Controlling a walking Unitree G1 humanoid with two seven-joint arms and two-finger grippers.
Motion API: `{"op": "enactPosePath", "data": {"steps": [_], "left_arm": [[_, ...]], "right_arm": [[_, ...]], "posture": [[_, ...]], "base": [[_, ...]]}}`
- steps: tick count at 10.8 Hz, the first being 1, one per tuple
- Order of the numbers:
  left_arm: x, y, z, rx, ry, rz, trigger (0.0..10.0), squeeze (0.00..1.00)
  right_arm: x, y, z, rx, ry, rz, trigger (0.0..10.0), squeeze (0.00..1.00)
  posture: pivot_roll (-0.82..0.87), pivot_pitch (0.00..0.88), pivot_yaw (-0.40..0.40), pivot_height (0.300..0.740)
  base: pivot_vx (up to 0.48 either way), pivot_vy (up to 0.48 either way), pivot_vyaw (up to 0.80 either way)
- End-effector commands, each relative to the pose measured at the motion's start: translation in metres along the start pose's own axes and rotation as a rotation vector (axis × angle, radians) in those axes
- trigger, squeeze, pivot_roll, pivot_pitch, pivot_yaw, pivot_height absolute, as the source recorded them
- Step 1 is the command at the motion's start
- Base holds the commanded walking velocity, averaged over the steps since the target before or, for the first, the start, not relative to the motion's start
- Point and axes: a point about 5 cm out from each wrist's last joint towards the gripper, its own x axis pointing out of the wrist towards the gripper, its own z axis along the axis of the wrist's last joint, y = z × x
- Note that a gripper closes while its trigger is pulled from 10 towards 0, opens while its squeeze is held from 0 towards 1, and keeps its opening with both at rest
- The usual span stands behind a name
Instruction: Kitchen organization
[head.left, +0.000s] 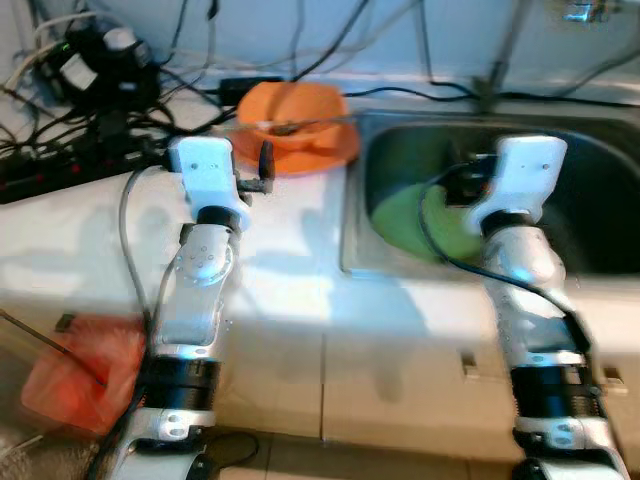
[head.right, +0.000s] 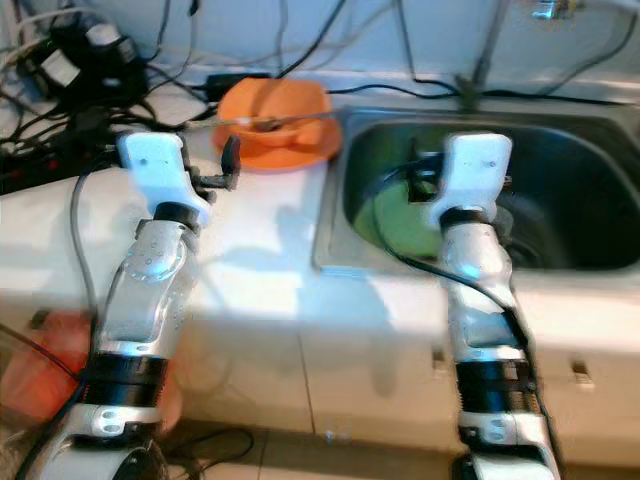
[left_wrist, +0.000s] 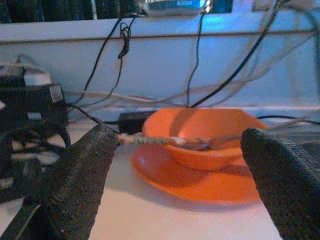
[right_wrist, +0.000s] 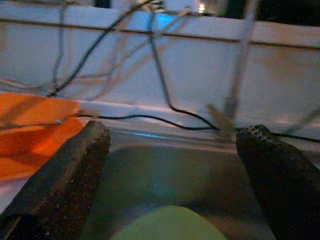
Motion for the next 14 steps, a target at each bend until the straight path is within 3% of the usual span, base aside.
{"op": "enactPosePath", "data": {"steps": [1,8,14], "left_arm": [[-0.001,-0.015,0.006,-0.017,-0.020,-0.045,10.0,0.00],[-0.005,-0.020,0.009,-0.024,-0.036,-0.060,10.0,0.00],[0.000,-0.022,0.002,-0.027,0.017,-0.074,10.0,0.00]], "right_arm": [[-0.001,-0.015,0.004,-0.023,-0.017,-0.050,10.0,0.00],[-0.002,-0.013,0.001,-0.028,-0.001,-0.056,10.0,0.00],[-0.001,-0.014,-0.009,-0.028,0.059,-0.067,10.0,0.00]], "posture": [[0.10,0.000,0.034,0.740],[0.10,0.000,0.033,0.740],[0.10,0.000,0.041,0.740]], "base": [[0.461,0.000,0.00],[0.000,0.000,0.00],[0.000,0.000,0.00]]}}
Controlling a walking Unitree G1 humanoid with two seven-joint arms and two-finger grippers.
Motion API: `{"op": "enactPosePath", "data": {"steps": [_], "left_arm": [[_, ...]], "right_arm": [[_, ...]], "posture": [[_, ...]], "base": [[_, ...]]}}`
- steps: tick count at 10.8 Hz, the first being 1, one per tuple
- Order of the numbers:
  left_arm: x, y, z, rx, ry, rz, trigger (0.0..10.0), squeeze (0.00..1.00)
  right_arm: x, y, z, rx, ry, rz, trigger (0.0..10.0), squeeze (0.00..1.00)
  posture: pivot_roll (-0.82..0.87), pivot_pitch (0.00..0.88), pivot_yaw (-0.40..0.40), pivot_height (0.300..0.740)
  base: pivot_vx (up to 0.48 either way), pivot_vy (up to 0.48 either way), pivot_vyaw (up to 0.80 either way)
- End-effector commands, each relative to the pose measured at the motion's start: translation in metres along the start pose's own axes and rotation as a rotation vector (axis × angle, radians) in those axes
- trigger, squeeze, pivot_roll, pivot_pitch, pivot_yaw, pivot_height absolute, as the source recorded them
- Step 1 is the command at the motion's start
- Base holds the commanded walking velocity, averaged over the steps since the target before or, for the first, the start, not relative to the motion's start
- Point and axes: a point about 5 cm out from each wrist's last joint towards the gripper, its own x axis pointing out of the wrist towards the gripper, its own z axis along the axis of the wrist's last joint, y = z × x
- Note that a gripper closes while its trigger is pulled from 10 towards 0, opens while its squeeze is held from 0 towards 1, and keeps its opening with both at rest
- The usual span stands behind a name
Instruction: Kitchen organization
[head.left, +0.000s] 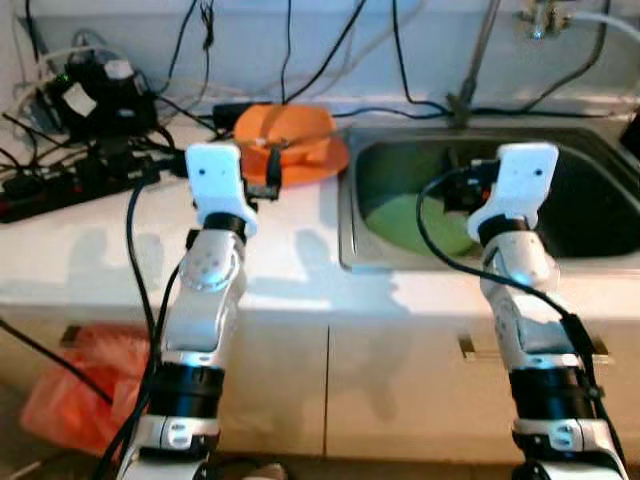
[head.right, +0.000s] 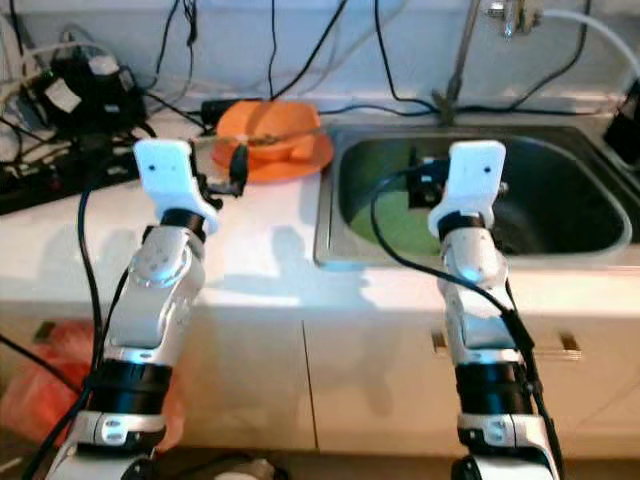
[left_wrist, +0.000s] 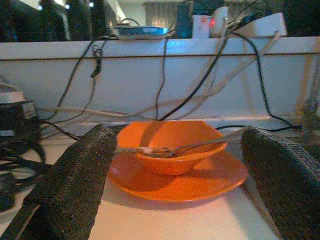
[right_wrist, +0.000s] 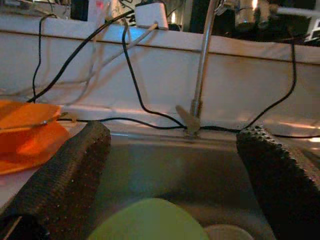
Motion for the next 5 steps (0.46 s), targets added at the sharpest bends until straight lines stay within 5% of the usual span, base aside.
{"op": "enactPosePath", "data": {"steps": [1,5], "left_arm": [[0.0036,-0.0008,0.0031,0.001,-0.003,-0.009,10.0,0.00],[0.0045,0.0029,-0.0040,0.012,0.045,0.015,10.0,0.00]], "right_arm": [[0.0004,0.0011,-0.0001,-0.018,0.010,-0.004,10.0,0.00],[0.0002,-0.0013,-0.0027,-0.043,0.011,-0.021,10.0,0.00]], "posture": [[0.10,0.000,0.041,0.740],[0.10,0.000,0.037,0.740]], "base": [[0.000,0.000,0.00],[0.000,0.000,0.00]]}}
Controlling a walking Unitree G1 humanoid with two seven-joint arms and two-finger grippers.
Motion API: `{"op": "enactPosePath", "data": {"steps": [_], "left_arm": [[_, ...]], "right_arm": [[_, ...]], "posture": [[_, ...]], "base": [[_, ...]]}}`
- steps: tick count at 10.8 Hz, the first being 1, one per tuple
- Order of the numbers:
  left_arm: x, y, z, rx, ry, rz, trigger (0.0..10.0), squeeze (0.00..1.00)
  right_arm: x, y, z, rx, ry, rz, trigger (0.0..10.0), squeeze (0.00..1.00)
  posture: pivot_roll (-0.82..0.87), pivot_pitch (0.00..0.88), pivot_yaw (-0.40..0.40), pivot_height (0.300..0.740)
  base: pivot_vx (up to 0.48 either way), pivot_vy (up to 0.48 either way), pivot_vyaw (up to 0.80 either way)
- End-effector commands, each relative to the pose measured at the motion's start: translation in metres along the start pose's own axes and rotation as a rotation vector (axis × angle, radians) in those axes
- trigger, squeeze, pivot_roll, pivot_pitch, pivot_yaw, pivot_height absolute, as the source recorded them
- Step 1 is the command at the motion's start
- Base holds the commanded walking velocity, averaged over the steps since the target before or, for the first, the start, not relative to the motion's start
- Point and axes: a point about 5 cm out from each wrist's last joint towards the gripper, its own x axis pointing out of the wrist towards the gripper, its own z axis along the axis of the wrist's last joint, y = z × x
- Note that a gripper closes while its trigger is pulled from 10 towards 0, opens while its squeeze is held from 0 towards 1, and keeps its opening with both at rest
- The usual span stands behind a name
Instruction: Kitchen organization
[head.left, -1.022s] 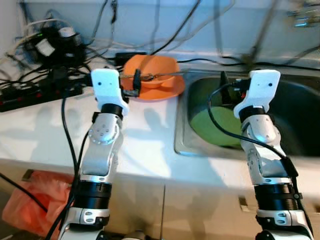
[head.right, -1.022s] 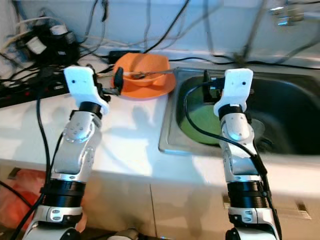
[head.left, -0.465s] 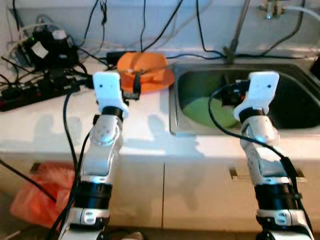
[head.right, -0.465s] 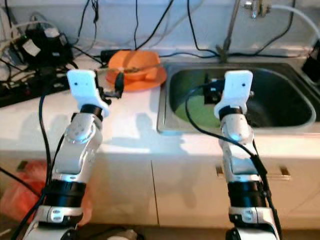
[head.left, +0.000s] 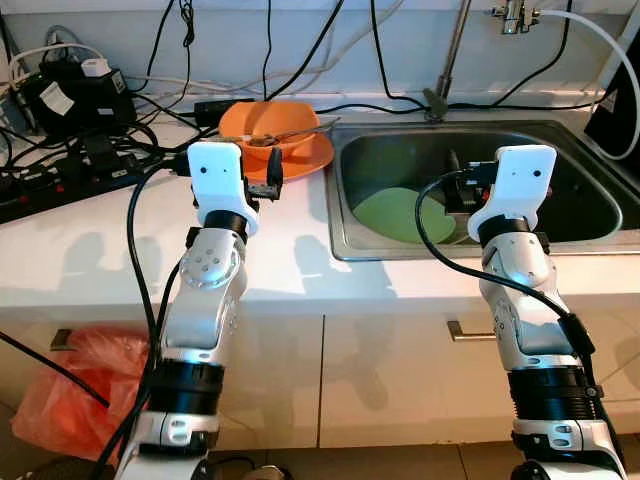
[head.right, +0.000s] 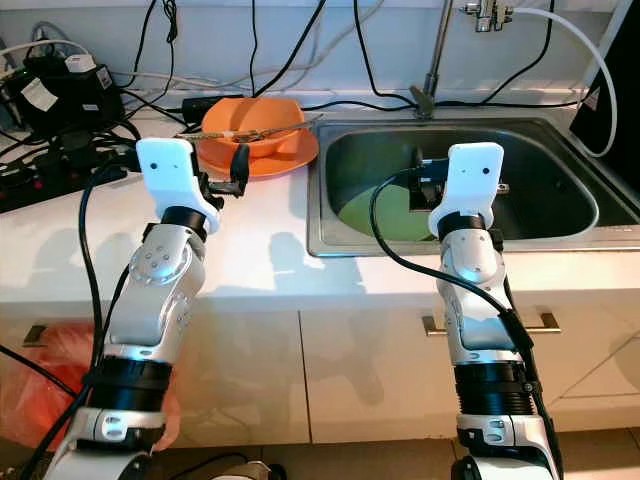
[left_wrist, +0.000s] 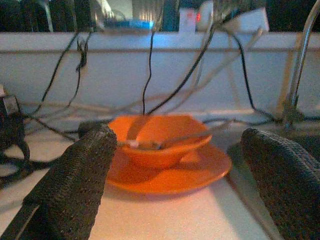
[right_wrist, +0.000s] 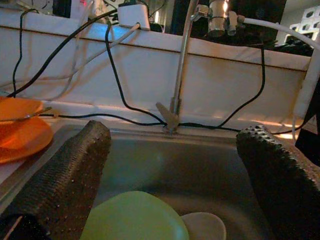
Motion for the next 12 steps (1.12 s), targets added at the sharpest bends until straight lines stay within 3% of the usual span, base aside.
{"op": "enactPosePath", "data": {"steps": [1,6,12], "left_arm": [[0.003,0.002,-0.003,0.003,0.033,0.013,10.0,0.00],[0.011,-0.002,-0.004,0.010,0.060,-0.019,10.0,0.00],[0.014,0.004,-0.008,0.004,0.082,0.003,10.0,0.00]], "right_arm": [[0.000,0.000,-0.003,0.002,0.030,0.001,10.0,0.00],[-0.004,0.004,-0.003,0.014,0.035,0.033,10.0,0.00],[-0.004,0.004,-0.002,0.011,0.031,0.040,10.0,0.00]], "posture": [[0.10,0.000,0.037,0.740],[0.09,0.000,0.048,0.740],[0.09,0.000,0.047,0.740]], "base": [[0.000,0.000,0.00],[0.000,0.000,0.00],[0.309,0.000,0.00]]}}
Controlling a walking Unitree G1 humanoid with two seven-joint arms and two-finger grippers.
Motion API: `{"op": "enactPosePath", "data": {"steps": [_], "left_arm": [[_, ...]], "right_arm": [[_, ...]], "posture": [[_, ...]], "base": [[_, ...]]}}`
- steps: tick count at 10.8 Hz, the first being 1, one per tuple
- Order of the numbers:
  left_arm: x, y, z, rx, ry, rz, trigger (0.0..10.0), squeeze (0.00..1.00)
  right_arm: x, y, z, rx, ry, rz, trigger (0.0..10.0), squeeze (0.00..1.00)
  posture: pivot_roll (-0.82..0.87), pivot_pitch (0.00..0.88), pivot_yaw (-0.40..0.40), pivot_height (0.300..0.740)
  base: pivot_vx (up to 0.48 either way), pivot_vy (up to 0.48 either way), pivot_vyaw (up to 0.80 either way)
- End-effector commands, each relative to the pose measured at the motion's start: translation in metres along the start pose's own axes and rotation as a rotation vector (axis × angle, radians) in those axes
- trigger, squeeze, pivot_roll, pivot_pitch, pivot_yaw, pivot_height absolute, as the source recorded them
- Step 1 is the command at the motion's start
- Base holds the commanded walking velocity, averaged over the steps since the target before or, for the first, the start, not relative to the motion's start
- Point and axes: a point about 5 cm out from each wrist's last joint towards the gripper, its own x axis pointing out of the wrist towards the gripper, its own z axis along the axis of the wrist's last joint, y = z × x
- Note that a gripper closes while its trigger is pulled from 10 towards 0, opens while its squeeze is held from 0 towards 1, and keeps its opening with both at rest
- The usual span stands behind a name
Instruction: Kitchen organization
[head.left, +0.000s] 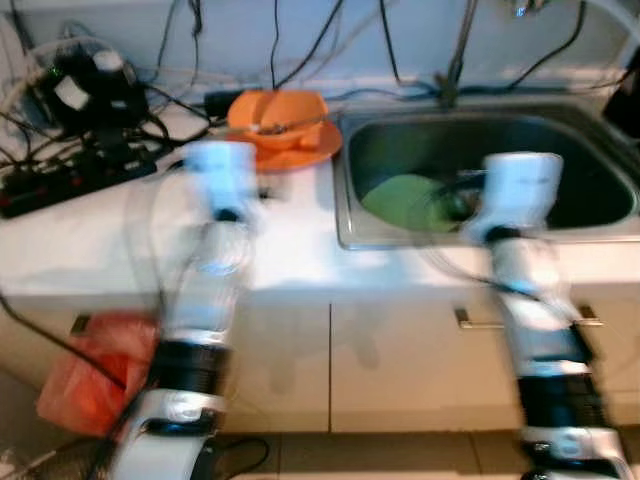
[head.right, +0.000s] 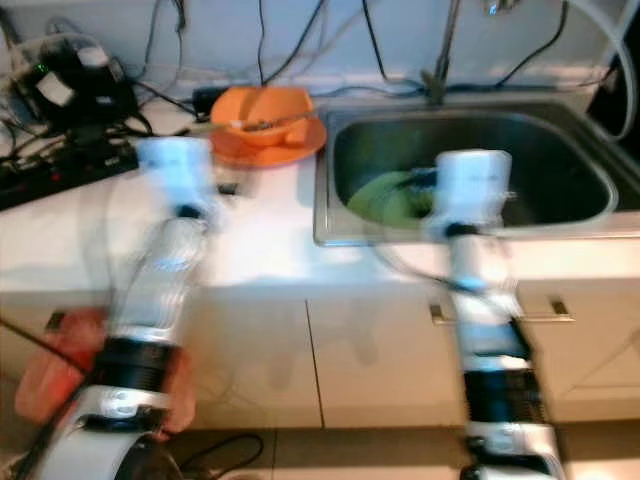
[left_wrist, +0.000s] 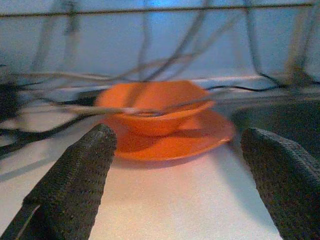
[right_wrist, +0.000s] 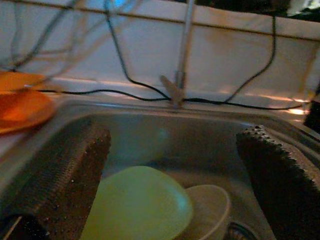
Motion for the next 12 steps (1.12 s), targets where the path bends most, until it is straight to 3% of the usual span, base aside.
{"op": "enactPosePath", "data": {"steps": [1,4,11,12], "left_arm": [[0.0008,0.0141,-0.0009,0.006,0.011,0.035,10.0,0.00],[0.0008,0.0133,-0.0004,-0.002,0.006,0.038,10.0,0.00],[-0.0023,0.0104,-0.0021,-0.006,0.000,0.039,10.0,0.00],[-0.0015,0.0113,-0.0012,-0.002,-0.003,0.043,10.0,0.00]], "right_arm": [[0.0012,0.0120,0.0055,0.018,-0.018,0.029,10.0,0.00],[0.0016,0.0111,0.0056,0.014,-0.019,0.027,10.0,0.00],[0.0020,0.0113,0.0044,0.003,-0.014,0.030,10.0,0.00],[0.0015,0.0127,0.0042,-0.001,-0.015,0.037,10.0,0.00]], "posture": [[0.09,0.000,0.047,0.740],[0.09,0.000,0.046,0.740],[0.09,0.000,0.041,0.740],[0.09,0.000,0.041,0.740]], "base": [[0.307,0.000,0.00],[0.277,0.000,0.00],[0.000,0.000,0.00],[0.000,0.000,0.80]]}}
